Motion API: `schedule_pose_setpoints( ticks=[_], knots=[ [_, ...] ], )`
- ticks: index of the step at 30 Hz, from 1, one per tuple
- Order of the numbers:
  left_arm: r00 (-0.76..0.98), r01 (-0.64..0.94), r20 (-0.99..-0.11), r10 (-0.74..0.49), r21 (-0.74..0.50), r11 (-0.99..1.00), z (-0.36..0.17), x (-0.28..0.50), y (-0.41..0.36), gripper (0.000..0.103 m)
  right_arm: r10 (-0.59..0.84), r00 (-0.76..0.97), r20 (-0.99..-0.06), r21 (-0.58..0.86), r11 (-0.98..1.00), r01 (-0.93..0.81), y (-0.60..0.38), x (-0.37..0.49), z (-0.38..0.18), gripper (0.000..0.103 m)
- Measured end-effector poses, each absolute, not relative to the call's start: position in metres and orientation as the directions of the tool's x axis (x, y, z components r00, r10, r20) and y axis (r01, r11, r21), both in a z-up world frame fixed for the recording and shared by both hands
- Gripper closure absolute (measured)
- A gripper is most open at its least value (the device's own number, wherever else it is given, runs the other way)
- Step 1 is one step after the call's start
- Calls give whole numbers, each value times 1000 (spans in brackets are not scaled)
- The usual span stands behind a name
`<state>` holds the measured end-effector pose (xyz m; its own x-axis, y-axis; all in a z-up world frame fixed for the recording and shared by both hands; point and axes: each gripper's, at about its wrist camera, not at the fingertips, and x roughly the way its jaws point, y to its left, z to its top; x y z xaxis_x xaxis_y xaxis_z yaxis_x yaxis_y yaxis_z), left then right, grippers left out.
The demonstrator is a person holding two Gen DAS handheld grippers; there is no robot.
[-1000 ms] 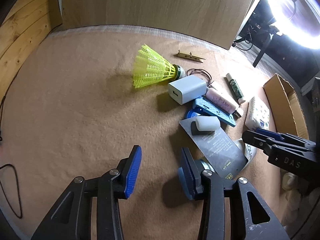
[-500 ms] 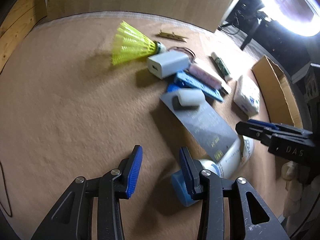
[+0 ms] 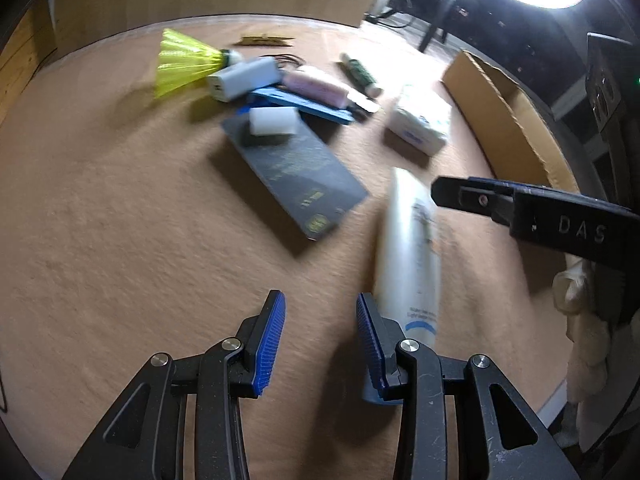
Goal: Organize objects
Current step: 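Lower the right tool onto the white AQUA sunscreen tube and close it, then lift the sunscreen tube with the right tool and carry it over the cardboard box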
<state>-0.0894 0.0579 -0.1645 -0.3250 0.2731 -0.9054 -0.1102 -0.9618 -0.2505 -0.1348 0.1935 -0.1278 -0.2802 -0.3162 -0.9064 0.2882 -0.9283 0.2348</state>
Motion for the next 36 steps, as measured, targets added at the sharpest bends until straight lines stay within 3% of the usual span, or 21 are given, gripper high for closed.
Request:
schedule_pose_setpoints(
  ticks=[1, 3, 5, 7, 14, 26, 36],
  knots=[
    [-333, -121, -904, 269, -242, -963, -161, -87, 61, 62, -322, -286, -902, 243, -929, 279, 197, -134, -126, 60],
    [-355, -145, -898, 259, -220, -965, -155, -83, 66, 60, -329, -298, -896, 260, -933, 249, 205, -129, -123, 47],
    [-376, -161, -893, 247, -199, -967, -148, -82, 68, 50, -345, -299, -890, 281, -930, 236, 209, -124, -122, 39],
    [-386, -169, -888, 249, -197, -966, -143, -82, 68, 32, -362, -285, -888, 300, -924, 238, 211, -119, -122, 38],
    [-371, -213, -883, 286, -219, -952, -137, -82, 71, 18, -392, -224, -892, 348, -913, 213, 211, -112, -138, 37],
    [-323, -237, -888, 327, -259, -936, -156, -89, 81, 18, -454, -160, -876, 419, -883, 211, 199, -109, -152, 37],
    [-280, -237, -884, 374, -314, -919, -165, -90, 86, 31, -490, -98, -866, 460, -858, 227, 191, -112, -160, 37]
  ],
)
